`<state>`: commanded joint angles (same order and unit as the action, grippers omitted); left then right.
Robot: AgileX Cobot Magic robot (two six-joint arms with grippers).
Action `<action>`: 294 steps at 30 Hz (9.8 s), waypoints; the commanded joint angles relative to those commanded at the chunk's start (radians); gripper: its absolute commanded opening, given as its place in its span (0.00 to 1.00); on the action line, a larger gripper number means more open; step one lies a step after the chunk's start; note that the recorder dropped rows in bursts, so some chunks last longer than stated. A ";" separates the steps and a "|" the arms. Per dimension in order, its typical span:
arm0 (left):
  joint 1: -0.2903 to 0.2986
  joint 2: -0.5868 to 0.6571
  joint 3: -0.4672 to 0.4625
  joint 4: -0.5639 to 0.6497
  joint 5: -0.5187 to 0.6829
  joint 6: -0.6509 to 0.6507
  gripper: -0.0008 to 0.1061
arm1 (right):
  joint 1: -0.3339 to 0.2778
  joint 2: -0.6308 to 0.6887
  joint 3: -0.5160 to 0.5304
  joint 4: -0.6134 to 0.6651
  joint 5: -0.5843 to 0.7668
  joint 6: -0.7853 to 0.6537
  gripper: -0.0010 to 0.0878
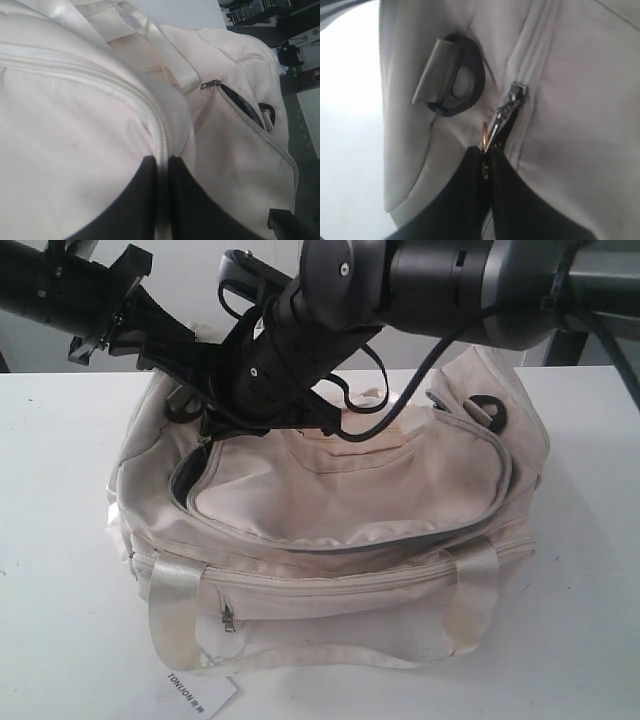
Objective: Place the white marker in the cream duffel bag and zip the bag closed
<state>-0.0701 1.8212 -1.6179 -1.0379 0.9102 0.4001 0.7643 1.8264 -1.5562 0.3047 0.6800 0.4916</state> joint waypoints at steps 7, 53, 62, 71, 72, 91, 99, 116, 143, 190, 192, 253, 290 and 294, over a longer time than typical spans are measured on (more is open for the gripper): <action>0.000 0.000 0.000 -0.003 0.000 0.001 0.01 | 0.002 0.010 0.012 -0.010 0.031 -0.026 0.01; 0.000 0.004 0.000 0.064 -0.289 -0.143 0.01 | 0.035 -0.080 0.012 0.155 0.236 -0.206 0.01; 0.000 0.004 0.000 0.071 -0.325 -0.143 0.01 | 0.042 -0.080 0.012 0.159 0.314 -0.248 0.01; 0.000 0.004 0.000 0.136 -0.325 -0.143 0.01 | 0.042 -0.104 0.012 0.194 0.390 -0.315 0.01; 0.000 0.004 0.000 0.142 -0.323 -0.143 0.01 | 0.042 -0.113 0.012 0.194 0.390 -0.325 0.01; 0.000 0.004 0.000 0.309 -0.191 -0.135 0.01 | 0.042 -0.149 0.012 -0.205 0.354 -0.385 0.01; 0.000 0.004 0.000 0.379 -0.215 -0.139 0.01 | 0.038 -0.149 0.012 -0.208 0.354 -0.385 0.01; 0.000 0.004 0.000 0.440 -0.202 -0.137 0.09 | 0.038 -0.107 0.012 -0.012 0.310 -0.403 0.01; 0.000 -0.127 0.040 0.475 0.190 -0.143 0.47 | 0.038 -0.093 0.012 0.020 0.279 -0.403 0.01; 0.000 -0.219 0.337 0.298 0.084 0.007 0.47 | 0.038 -0.093 0.012 0.020 0.274 -0.403 0.01; 0.000 -0.212 0.348 0.298 0.079 0.014 0.47 | 0.038 -0.093 0.012 0.020 0.274 -0.403 0.01; 0.000 -0.209 0.384 0.482 -0.064 0.060 0.01 | 0.011 -0.251 0.041 -0.208 0.537 -0.362 0.01; 0.000 -0.209 0.384 0.494 -0.073 0.059 0.01 | -0.309 -0.479 0.300 -0.268 0.497 -0.354 0.01; 0.000 -0.209 0.384 0.508 -0.081 0.050 0.01 | -0.341 -0.479 0.304 -0.268 0.490 -0.357 0.01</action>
<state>-0.0701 1.6124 -1.2336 -0.5304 0.8289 0.4502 0.4230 1.3470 -1.2524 0.0364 1.1698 0.1348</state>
